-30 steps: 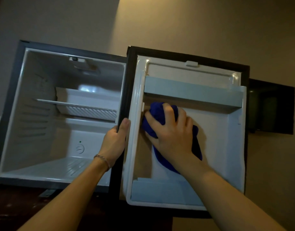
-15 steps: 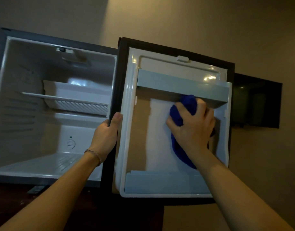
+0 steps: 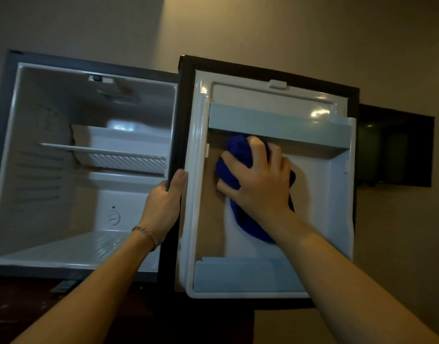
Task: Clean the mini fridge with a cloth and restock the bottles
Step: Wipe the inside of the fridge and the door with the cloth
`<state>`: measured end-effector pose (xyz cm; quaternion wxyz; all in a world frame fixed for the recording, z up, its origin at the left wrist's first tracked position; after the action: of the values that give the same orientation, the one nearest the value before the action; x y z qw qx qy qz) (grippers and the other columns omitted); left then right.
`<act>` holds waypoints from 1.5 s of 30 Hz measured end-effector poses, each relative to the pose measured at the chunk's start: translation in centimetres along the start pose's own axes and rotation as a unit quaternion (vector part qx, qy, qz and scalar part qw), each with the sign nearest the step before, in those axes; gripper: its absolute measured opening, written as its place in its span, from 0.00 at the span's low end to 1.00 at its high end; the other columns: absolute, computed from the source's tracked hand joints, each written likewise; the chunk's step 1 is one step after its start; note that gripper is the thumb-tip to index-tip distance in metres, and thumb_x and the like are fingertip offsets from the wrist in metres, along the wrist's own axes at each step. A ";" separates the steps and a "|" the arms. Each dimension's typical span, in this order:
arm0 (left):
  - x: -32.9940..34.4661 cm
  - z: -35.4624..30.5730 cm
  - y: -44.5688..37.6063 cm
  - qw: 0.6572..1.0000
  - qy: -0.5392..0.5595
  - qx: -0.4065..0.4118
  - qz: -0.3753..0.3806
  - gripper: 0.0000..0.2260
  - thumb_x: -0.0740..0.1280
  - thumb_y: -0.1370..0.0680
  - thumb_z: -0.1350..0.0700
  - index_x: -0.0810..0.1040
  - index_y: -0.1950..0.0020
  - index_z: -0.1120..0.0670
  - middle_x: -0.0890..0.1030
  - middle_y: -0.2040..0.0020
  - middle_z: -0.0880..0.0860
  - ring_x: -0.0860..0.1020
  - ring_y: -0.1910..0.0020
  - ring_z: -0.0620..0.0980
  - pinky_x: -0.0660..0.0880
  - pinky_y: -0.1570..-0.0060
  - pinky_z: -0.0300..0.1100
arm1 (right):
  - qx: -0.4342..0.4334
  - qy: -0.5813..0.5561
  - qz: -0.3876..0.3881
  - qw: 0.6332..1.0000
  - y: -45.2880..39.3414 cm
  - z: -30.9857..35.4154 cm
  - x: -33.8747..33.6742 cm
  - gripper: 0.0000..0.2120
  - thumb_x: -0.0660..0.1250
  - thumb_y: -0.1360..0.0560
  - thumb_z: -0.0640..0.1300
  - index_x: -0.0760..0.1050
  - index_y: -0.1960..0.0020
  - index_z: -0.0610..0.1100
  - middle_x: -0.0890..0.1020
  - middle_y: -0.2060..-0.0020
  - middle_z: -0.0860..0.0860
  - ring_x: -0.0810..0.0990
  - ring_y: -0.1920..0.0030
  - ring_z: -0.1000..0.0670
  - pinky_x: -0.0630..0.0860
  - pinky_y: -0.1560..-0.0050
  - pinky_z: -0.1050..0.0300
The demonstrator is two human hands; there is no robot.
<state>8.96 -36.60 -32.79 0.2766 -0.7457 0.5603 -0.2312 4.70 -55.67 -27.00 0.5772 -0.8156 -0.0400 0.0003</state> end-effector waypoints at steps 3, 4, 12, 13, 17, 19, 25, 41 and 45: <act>0.0 0.0 -0.1 1.000 0.000 -0.001 -0.005 0.35 0.56 0.29 0.25 0.79 0.51 0.56 0.82 0.61 0.54 0.81 0.59 0.55 0.78 0.57 0.49 | 0.014 0.004 0.043 0.999 1.2 -3.8 -0.3 0.27 0.59 0.27 0.64 0.70 0.32 0.52 0.70 0.34 0.38 0.72 0.40 0.29 0.74 0.48 0.36; 0.0 0.0 -0.2 1.000 -0.001 -0.002 -0.005 0.34 0.57 0.29 0.27 0.79 0.50 0.56 0.82 0.61 0.54 0.81 0.59 0.54 0.77 0.57 0.48 | 0.046 0.000 0.049 0.998 2.0 -5.5 -0.5 0.27 0.59 0.27 0.64 0.68 0.32 0.52 0.69 0.33 0.38 0.72 0.40 0.29 0.73 0.47 0.34; 0.1 -0.3 0.2 1.000 0.003 0.000 -0.012 0.34 0.56 0.28 0.29 0.79 0.50 0.60 0.82 0.55 0.64 0.81 0.57 0.62 0.79 0.51 0.58 | 0.202 -0.055 0.037 0.977 3.6 -7.4 -0.7 0.26 0.61 0.28 0.63 0.75 0.35 0.50 0.70 0.34 0.38 0.71 0.43 0.31 0.70 0.46 0.41; 0.1 -0.4 0.2 1.000 0.002 0.000 -0.010 0.35 0.56 0.28 0.28 0.79 0.50 0.60 0.82 0.56 0.64 0.80 0.60 0.60 0.79 0.51 0.59 | 0.191 -0.055 0.032 0.980 3.4 -6.4 -0.7 0.26 0.61 0.27 0.63 0.74 0.35 0.50 0.70 0.35 0.37 0.71 0.43 0.31 0.71 0.47 0.41; 0.0 -0.6 0.4 1.000 0.004 -0.008 -0.014 0.35 0.57 0.28 0.26 0.79 0.51 0.58 0.83 0.57 0.61 0.82 0.57 0.60 0.79 0.50 0.62 | 0.110 -0.041 0.008 0.993 1.5 -1.1 0.0 0.24 0.63 0.26 0.62 0.74 0.35 0.51 0.72 0.37 0.38 0.73 0.45 0.32 0.74 0.51 0.42; 0.0 -0.6 0.4 1.000 0.007 -0.009 -0.010 0.34 0.57 0.28 0.26 0.79 0.51 0.56 0.83 0.55 0.62 0.82 0.54 0.63 0.79 0.49 0.63 | 0.081 -0.034 -0.005 0.996 0.4 1.3 0.3 0.23 0.62 0.25 0.62 0.73 0.35 0.51 0.72 0.37 0.39 0.73 0.44 0.32 0.74 0.51 0.41; 0.0 -0.6 0.3 1.000 0.002 -0.004 -0.005 0.32 0.57 0.29 0.27 0.79 0.51 0.55 0.84 0.57 0.59 0.82 0.56 0.59 0.81 0.54 0.55 | 0.003 -0.019 -0.012 1.000 0.4 -0.1 0.5 0.23 0.62 0.26 0.62 0.72 0.35 0.51 0.69 0.36 0.41 0.73 0.42 0.33 0.75 0.51 0.41; 0.2 -0.2 0.0 0.999 -0.020 0.001 -0.034 0.32 0.56 0.29 0.28 0.76 0.53 0.57 0.77 0.64 0.52 0.75 0.66 0.49 0.71 0.65 0.43 | 0.218 -0.071 0.063 0.971 5.8 -7.1 0.1 0.25 0.66 0.26 0.61 0.73 0.33 0.50 0.66 0.33 0.38 0.68 0.42 0.33 0.68 0.47 0.46; 0.3 -0.5 0.2 0.999 -0.031 0.012 -0.042 0.28 0.57 0.23 0.32 0.76 0.49 0.57 0.77 0.63 0.51 0.76 0.66 0.47 0.69 0.66 0.41 | 0.169 -0.065 0.087 0.979 6.6 -2.1 0.2 0.28 0.61 0.27 0.64 0.73 0.32 0.51 0.69 0.35 0.40 0.70 0.45 0.38 0.65 0.49 0.53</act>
<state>8.58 -37.04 -32.58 0.2928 -0.7720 0.5170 -0.2259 5.39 -59.87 -32.52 0.7010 -0.7045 -0.0054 0.1105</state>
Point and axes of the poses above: each hand's wrist, its own y-axis away from the middle knuckle, its own x-axis out of the palm, z = x × y, the point moved 3 cm from there along -y, towards the middle knuckle
